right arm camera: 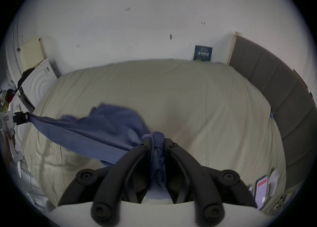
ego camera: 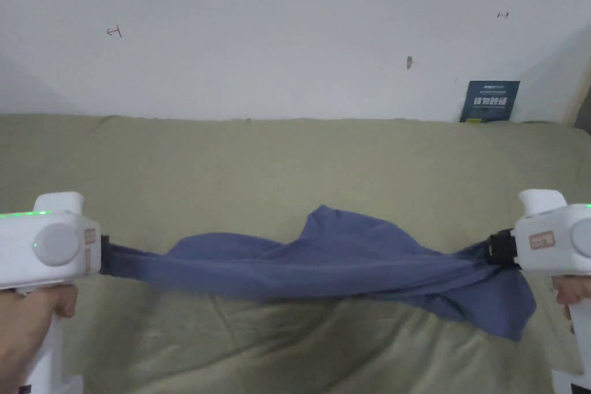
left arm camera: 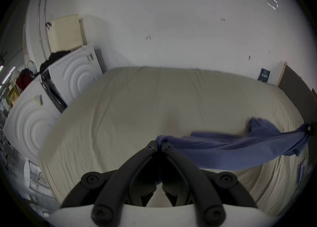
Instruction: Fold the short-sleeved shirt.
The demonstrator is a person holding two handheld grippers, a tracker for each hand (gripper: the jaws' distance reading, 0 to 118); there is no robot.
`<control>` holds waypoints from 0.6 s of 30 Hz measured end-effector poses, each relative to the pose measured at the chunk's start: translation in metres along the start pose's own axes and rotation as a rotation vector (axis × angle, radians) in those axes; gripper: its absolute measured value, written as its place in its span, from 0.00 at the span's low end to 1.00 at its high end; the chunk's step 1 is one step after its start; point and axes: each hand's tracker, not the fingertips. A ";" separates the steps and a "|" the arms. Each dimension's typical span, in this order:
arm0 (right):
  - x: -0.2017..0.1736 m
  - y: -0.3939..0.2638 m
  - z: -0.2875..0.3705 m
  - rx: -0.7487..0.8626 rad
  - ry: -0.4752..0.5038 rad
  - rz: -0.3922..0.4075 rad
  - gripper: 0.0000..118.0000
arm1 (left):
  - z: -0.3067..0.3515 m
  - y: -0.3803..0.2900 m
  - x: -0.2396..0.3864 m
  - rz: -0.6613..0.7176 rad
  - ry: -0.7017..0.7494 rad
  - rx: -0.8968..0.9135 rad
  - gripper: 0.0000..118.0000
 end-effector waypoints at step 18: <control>0.020 -0.178 0.028 -0.135 0.037 -0.110 0.13 | 0.026 -0.166 -0.053 0.029 -0.053 -0.179 0.00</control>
